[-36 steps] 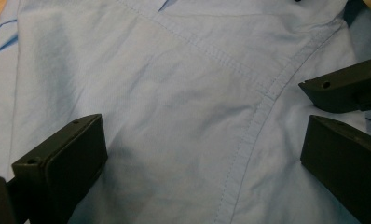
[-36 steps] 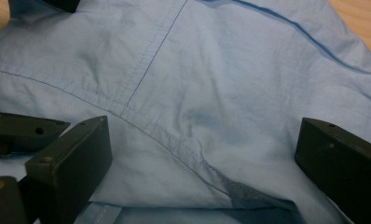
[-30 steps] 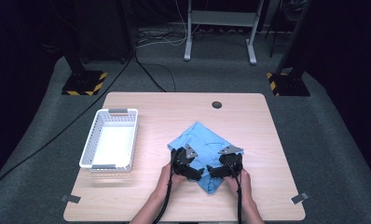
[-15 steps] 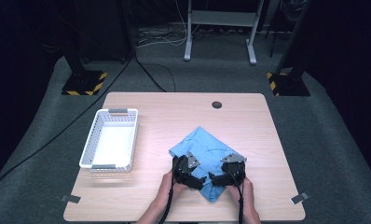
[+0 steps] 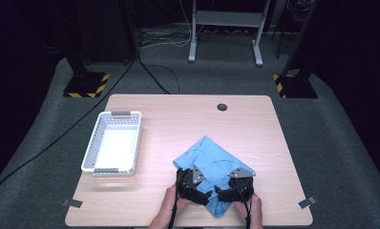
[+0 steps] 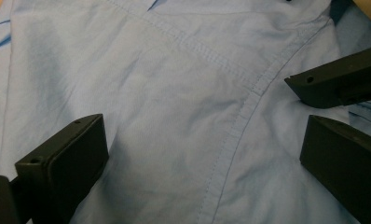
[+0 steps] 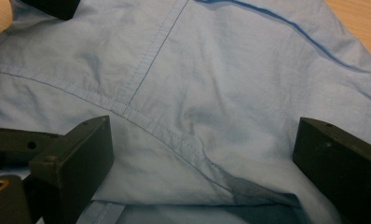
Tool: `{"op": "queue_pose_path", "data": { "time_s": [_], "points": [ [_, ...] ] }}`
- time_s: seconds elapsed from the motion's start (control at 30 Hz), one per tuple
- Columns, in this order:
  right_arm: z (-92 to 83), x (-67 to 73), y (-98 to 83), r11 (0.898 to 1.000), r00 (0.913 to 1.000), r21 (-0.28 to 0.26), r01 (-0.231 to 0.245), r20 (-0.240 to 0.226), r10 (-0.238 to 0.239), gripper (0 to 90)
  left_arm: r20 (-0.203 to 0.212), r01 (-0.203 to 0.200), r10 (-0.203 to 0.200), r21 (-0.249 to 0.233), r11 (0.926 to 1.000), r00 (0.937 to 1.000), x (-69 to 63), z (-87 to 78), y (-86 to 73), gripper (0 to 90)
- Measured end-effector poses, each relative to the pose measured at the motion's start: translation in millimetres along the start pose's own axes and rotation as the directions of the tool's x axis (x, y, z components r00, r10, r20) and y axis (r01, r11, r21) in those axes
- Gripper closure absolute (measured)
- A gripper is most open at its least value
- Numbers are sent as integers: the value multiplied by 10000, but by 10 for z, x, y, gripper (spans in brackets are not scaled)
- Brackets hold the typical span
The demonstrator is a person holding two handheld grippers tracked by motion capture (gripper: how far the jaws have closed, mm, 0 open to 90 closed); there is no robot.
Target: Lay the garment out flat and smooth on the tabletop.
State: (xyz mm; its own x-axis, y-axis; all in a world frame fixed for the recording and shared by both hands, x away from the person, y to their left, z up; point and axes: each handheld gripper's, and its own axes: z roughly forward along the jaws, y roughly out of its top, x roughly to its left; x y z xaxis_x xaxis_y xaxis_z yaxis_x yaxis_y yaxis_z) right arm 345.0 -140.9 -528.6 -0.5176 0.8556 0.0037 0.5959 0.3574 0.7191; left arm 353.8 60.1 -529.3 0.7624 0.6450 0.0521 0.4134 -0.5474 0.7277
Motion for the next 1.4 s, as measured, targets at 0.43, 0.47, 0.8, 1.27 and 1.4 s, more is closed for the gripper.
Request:
{"op": "queue_pose_path", "data": {
  "time_s": [0.43,0.47,0.8,1.27,1.4],
  "points": [
    [5,-1,0,10000,10000,-46,-24,-3,24,43,2,55,-55,-11,10000,10000,5,-10,-10,6],
    [5,-1,0,10000,10000,-51,-16,-5,16,42,-39,53,-53,-4,10000,10000,14,-18,-16,6],
    [4,-5,-1,10000,10000,-59,2,-27,-2,43,-1650,1337,-1398,-475,9899,9763,482,-276,-185,25],
    [2,-4,7,10000,10000,24,-24,-60,25,43,-2766,3169,-3099,-203,9482,9097,1180,-131,-72,39],
    [-3,10,21,9999,9999,62,102,47,-102,42,-2288,3297,-3265,-255,9438,9171,1222,-68,-106,43]
  ]
}}
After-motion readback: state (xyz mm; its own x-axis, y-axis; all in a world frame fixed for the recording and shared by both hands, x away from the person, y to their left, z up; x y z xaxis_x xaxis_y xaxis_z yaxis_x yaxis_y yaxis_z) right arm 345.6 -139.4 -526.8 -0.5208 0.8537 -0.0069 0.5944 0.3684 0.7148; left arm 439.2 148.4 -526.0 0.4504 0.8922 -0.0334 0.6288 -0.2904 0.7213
